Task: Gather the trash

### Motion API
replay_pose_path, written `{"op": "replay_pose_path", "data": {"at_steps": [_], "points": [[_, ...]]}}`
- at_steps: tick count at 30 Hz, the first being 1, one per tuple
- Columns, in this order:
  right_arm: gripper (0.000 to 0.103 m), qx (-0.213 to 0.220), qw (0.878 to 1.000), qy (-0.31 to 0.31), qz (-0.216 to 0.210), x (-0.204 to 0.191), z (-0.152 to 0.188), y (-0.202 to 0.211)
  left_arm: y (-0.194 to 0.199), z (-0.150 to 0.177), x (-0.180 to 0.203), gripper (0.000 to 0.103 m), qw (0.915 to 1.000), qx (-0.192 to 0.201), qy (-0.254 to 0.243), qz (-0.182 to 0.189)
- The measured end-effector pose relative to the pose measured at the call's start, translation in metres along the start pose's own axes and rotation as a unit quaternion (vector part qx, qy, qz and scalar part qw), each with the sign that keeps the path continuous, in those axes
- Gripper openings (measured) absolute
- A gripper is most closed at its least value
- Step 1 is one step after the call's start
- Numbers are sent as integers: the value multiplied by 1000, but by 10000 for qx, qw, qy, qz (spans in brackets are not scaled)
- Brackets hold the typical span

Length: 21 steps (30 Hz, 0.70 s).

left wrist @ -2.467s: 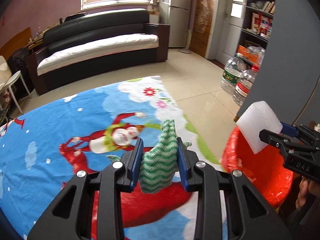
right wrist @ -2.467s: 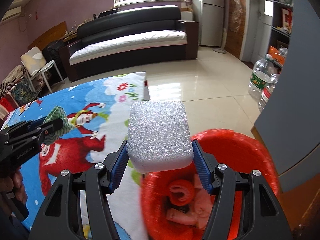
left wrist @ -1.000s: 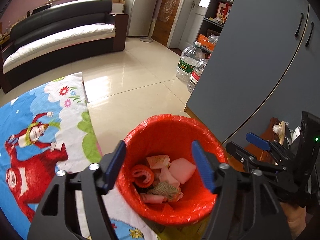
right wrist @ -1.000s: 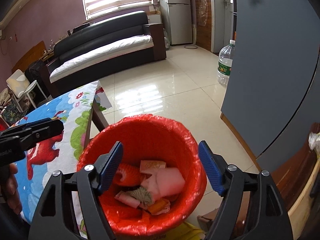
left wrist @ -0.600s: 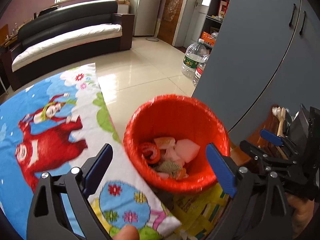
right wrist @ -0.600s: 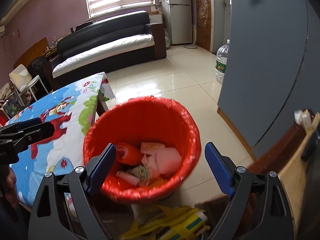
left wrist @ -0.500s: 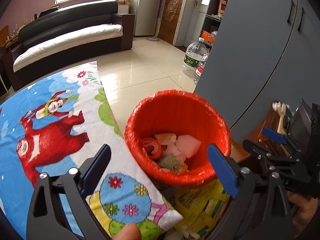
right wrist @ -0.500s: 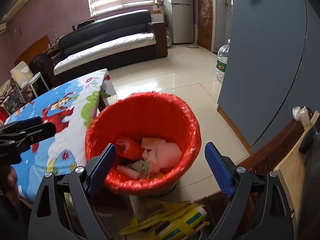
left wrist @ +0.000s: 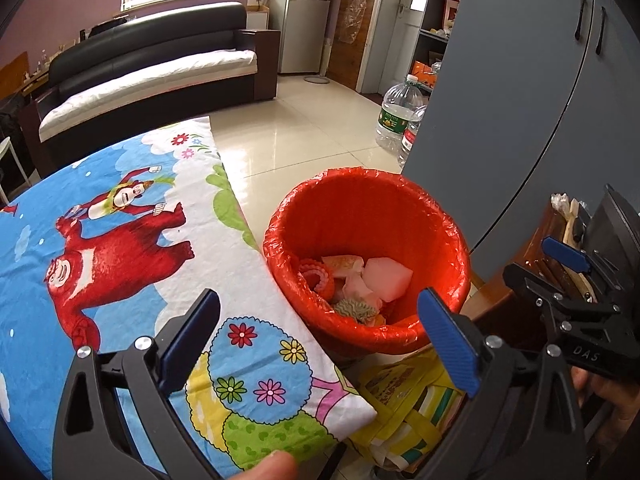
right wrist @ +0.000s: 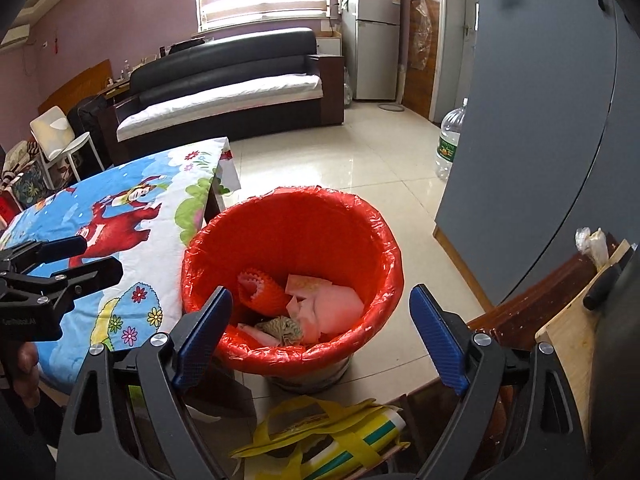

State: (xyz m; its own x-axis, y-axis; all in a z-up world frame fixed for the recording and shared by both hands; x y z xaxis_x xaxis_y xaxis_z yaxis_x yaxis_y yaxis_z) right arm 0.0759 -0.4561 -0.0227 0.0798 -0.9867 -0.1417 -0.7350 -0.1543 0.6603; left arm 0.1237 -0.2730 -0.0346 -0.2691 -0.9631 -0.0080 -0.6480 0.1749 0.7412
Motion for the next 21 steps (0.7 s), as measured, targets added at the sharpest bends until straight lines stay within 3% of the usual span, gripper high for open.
{"op": "replay_pose_path", "data": {"at_steps": [21], "points": [[84,-71,9998,-15,-200,-3,2,-2,-6,-1,2,96,10000,-39,-41,8]]}}
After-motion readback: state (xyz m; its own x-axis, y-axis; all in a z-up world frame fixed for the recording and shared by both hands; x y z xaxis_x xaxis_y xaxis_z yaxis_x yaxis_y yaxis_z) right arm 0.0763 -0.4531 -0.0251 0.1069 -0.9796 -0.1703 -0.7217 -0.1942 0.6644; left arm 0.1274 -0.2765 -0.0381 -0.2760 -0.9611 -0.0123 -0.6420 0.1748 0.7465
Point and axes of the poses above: each gripper's, at about its wrist camera, not at the fingertips, and y roughly against the way its jaws point, x to its right, z to its underside, the point moved 8 cm from there along -y, roughly the way its jaws point, and after that the axes turned 11 degrees about -z, right-handed, at the moved point
